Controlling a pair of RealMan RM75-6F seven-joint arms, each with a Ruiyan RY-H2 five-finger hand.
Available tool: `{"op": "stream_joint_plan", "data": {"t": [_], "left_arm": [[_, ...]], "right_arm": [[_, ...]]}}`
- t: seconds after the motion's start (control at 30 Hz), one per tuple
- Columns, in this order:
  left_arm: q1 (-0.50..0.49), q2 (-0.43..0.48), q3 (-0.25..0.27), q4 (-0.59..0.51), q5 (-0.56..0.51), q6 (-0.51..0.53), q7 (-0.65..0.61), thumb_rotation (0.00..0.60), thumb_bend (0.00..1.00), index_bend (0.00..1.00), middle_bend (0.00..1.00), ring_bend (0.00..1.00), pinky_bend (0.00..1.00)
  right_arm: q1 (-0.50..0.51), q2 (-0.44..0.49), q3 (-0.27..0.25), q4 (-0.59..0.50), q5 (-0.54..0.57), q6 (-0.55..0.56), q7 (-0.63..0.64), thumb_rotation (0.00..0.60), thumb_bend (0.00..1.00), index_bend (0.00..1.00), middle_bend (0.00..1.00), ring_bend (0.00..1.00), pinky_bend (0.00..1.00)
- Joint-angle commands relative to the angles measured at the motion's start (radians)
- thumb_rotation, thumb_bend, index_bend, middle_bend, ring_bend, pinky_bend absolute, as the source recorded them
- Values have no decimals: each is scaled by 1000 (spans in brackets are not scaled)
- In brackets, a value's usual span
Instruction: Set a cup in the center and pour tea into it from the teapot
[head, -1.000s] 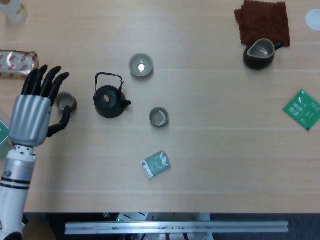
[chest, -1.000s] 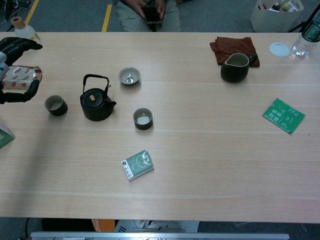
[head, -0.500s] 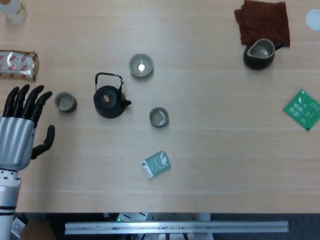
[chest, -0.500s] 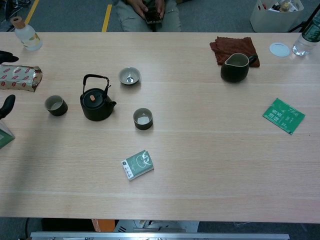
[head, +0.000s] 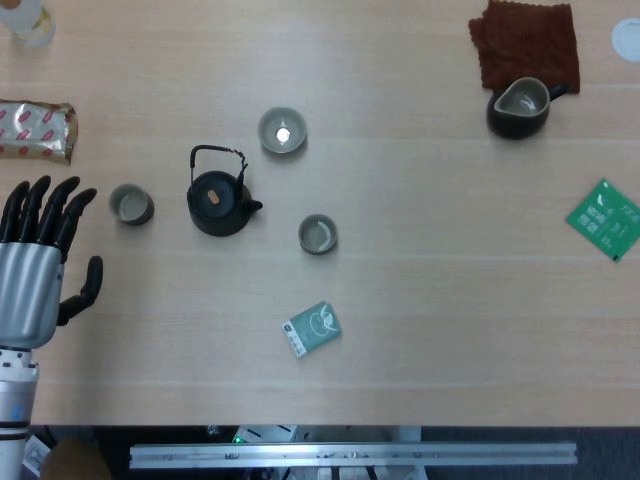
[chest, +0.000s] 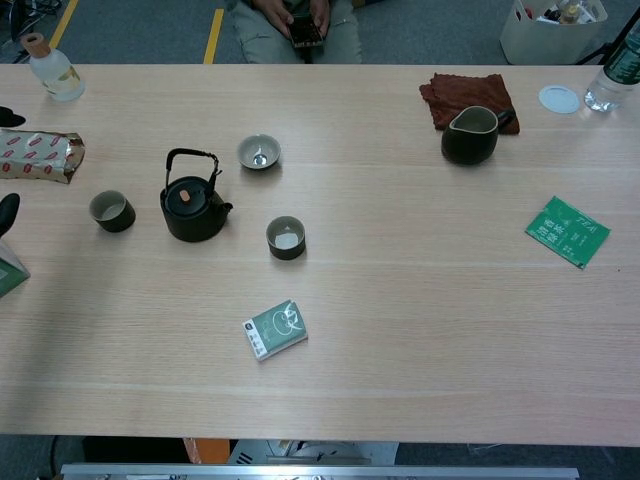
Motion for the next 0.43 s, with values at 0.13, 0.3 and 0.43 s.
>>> {"op": "stream_joint_plan", "data": {"t": [0.13,0.3,0.43], "left_arm": [[8,10,-6,-15,-4,-9,11,565,451,122,105,27,57],[13,18,-13,-23,-3,-17,13,565,451,122,104,27,57],[17,20,-17,-26,-4,-23,14,569,451,122,104,27,58]], "right_arm": [[-4,1,5,-16,-18,19,-21,600,270,20,125,0,30],[-8,2,7,-27,-30,29,-27,600,271,20,125,0,30],[-8,1,9,-29,-31,25,-28,600,270,20,125,0,30]]}}
